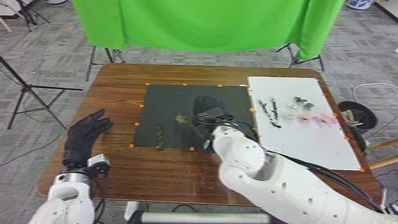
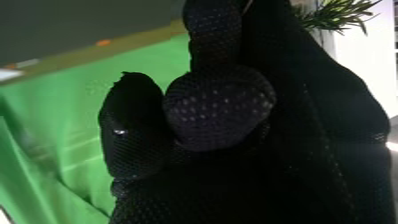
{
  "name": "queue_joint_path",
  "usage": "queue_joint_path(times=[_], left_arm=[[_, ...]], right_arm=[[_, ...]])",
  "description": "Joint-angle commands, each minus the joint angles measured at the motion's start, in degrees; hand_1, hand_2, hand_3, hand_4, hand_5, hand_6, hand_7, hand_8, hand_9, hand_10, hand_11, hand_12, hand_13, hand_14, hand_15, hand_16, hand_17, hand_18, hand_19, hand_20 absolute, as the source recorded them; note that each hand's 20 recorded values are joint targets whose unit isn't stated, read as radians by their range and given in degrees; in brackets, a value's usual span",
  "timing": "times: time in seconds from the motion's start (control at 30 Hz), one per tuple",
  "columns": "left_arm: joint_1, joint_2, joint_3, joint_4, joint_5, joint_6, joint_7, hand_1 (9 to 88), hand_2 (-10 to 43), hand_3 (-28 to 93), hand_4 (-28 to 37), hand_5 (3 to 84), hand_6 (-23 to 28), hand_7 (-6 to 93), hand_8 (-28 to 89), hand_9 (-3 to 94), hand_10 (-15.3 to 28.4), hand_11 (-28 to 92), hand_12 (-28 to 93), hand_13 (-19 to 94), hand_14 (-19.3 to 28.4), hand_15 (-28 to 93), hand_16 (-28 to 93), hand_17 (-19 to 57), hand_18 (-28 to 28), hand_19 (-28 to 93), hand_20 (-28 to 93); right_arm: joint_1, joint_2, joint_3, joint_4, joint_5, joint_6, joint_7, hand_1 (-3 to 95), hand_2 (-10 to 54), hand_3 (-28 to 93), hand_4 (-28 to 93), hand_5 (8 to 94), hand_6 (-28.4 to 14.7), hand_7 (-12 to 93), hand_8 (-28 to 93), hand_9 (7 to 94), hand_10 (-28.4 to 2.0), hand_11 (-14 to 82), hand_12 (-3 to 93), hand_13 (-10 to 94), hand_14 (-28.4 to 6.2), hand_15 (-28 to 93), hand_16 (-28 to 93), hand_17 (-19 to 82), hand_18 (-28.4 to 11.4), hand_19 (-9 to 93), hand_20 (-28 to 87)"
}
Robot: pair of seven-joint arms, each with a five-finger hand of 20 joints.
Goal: Arrange flowers
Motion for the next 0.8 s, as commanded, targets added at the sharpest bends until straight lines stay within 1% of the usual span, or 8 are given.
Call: queue_joint_path(times=[0.03, 0.13, 0.17, 0.2, 0.37, 0.4, 0.7, 0.8], left_arm=[[-0.48, 0.04, 1.00, 0.54, 0.42, -1.29, -0.99, 22.2, -2.4, 73, -28.3, 50.8, 3.9, 12.1, -8, 51.6, 14.7, 19, 9, 44, 16.8, 22, -5, 11.1, 10.5, 7, 16], [-0.29, 0.04, 0.95, 0.45, 0.30, -1.26, -1.07, 22.2, -2.5, 73, -28.3, 50.7, 4.0, 12.1, -8, 51.7, 14.6, 19, 9, 44, 16.8, 22, -5, 11.1, 10.5, 7, 16], [0.04, 0.00, 0.85, 0.23, 0.32, -1.10, -1.04, 22.2, -2.5, 73, -28.3, 50.7, 4.0, 12.1, -8, 51.7, 14.6, 19, 9, 44, 16.9, 22, -5, 11.0, 10.6, 7, 16], [-0.21, 0.01, 0.93, 0.40, 0.39, -1.29, -1.20, 22.1, -2.5, 73, -28.3, 50.7, 4.0, 12.1, -8, 51.6, 14.6, 19, 9, 44, 16.8, 22, -5, 11.0, 10.6, 7, 16], [-0.24, 0.02, 0.91, 0.48, 0.35, -1.40, -1.38, 22.1, -2.6, 73, -28.3, 50.6, 3.9, 12.1, -8, 51.7, 14.6, 19, 9, 44, 16.8, 22, -5, 11.0, 10.6, 7, 16], [-0.12, 0.02, 0.94, 0.37, 0.36, -1.31, -1.38, 22.1, -2.6, 73, -28.3, 50.6, 3.9, 12.1, -8, 51.7, 14.6, 19, 9, 44, 16.8, 22, -5, 11.0, 10.6, 7, 16], [-0.19, 0.13, 1.01, 0.37, 0.49, -1.63, -1.60, 22.3, -2.8, 73, -28.3, 50.6, 4.0, 11.9, -8, 51.8, 14.6, 20, 9, 44, 16.8, 22, -5, 10.9, 10.7, 7, 16], [-0.31, 0.12, 1.06, 0.46, 0.48, -1.73, -1.59, 22.3, -2.8, 73, -28.3, 50.6, 4.0, 11.9, -8, 51.8, 14.6, 19, 9, 45, 16.8, 22, -5, 10.9, 10.7, 7, 16]], right_arm=[[-0.28, -2.14, -0.14, 1.62, 2.53, 2.00, 1.09, 60.8, -9.5, 58, -11, 80.7, -5.4, 27, 12, 93.7, -11.1, 38.7, 16.1, 94, -0.6, 62, 14, 79, -3.9, 87, 30], [-0.47, -2.53, 0.27, 1.98, 3.90, 2.23, 1.30, 60.8, -9.5, 58, -11, 80.7, -5.4, 27, 12, 93.7, -11.1, 38.5, 15.9, 94, -0.7, 61, 14, 79, -3.8, 87, 30], [-0.55, -2.71, 0.43, 1.97, 5.36, 2.42, 1.45, 60.8, -9.5, 58, -11, 80.8, -5.5, 26, 12, 93.7, -11.1, 38.5, 15.9, 94, -0.8, 61, 14, 79, -3.8, 87, 30], [-0.59, -2.70, 0.41, 1.91, 5.76, 2.68, 1.82, 60.8, -9.5, 58, -11, 80.8, -5.5, 26, 12, 93.7, -11.1, 38.5, 15.8, 94, -0.8, 61, 14, 79, -3.9, 87, 30], [-0.70, -3.02, 0.08, 2.10, 6.85, 3.13, 1.93, 60.2, -9.5, 58, -10, 80.7, -5.5, 26, 11, 93.7, -11.5, 38.3, 15.5, 94, -0.9, 61, 14, 79, -3.8, 86, 30], [-0.69, -3.07, 0.04, 1.97, 7.56, 3.02, 2.08, 59.6, -9.5, 58, -10, 80.7, -5.5, 26, 11, 93.7, -11.5, 38.3, 15.5, 94, -0.9, 61, 14, 79, -3.8, 86, 29], [-0.94, -3.36, 0.19, 1.39, 10.08, 2.22, 2.18, 54.2, -9.5, 55, -7, 80.2, -6.6, 23, 11, 93.7, -11.5, 35.3, 15.7, 94, -1.7, 59, 13, 79, -3.4, 85, 27], [-1.03, -3.44, 0.31, 1.36, 10.35, 2.10, 2.13, 50.0, -9.5, 56, -7, 79.1, -7.0, 20, 10, 93.7, -12.0, 33.6, 15.8, 94, -2.0, 58, 13, 79, -3.2, 85, 25]])
